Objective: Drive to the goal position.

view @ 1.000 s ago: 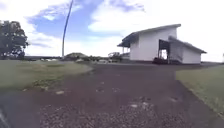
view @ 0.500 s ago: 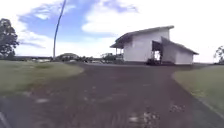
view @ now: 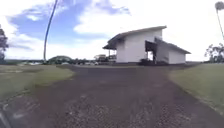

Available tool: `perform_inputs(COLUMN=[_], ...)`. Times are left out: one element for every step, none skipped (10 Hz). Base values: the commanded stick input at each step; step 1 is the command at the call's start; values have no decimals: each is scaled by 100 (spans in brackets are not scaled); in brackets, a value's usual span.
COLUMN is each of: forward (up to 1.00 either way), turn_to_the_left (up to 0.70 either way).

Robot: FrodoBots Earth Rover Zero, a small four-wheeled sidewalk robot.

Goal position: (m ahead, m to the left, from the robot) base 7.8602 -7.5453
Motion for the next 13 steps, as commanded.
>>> perform_inputs(forward=[70, 70, 70, 70, 70, 70, 70, 70, 70, 70, 70, 70, 70], turn_to_the_left=[0, 0, 0, 0, 0, 0, -2, -31, -35, -35, -35, -35, -35])
